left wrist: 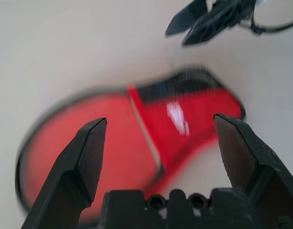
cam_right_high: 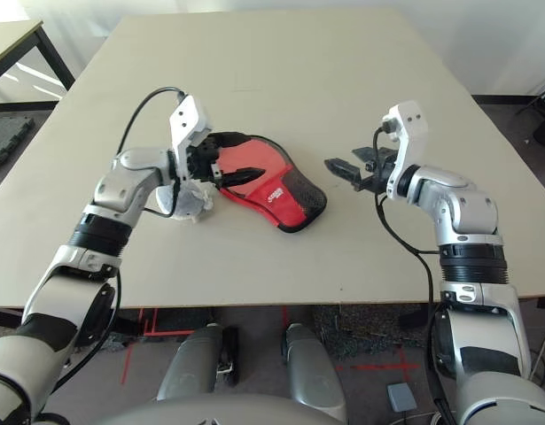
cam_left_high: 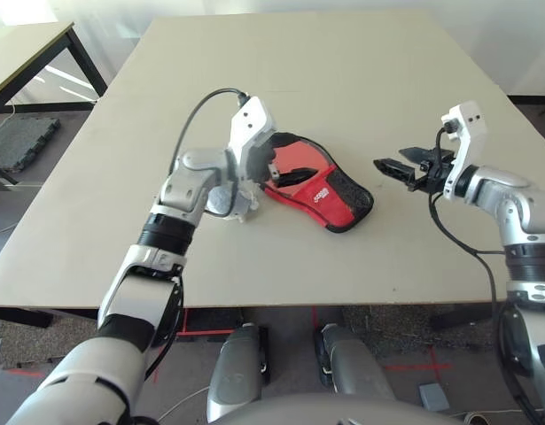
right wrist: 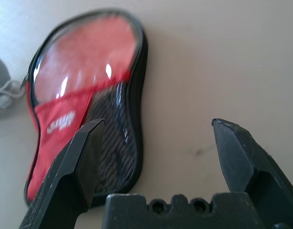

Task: Store the ping-pong paddle in its case and zip it.

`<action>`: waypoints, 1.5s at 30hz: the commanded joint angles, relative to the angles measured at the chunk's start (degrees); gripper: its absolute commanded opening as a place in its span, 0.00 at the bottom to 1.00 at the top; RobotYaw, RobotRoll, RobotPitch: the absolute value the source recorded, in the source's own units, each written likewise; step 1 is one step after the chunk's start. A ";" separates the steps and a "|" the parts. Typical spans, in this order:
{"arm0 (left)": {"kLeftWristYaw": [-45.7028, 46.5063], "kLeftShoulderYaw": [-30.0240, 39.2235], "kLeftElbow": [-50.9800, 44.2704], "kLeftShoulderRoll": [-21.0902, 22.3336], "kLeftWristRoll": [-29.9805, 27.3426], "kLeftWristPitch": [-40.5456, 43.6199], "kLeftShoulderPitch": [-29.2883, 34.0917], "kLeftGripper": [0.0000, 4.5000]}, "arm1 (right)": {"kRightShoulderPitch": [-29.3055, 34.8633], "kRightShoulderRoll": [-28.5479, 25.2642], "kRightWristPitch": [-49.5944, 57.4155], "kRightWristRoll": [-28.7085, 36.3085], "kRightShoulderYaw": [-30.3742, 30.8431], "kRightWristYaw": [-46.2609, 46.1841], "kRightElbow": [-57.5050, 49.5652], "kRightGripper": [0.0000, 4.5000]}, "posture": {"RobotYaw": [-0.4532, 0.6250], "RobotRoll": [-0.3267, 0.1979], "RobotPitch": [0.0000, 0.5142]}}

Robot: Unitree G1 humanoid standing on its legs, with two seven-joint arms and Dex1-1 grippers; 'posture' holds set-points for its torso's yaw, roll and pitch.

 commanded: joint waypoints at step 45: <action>-0.60 2.45 -11.83 5.37 -4.75 10.86 7.58 1.00 | 8.59 7.73 14.07 3.90 1.29 -4.82 -5.91 0.00 | 0.52 0.62 0.22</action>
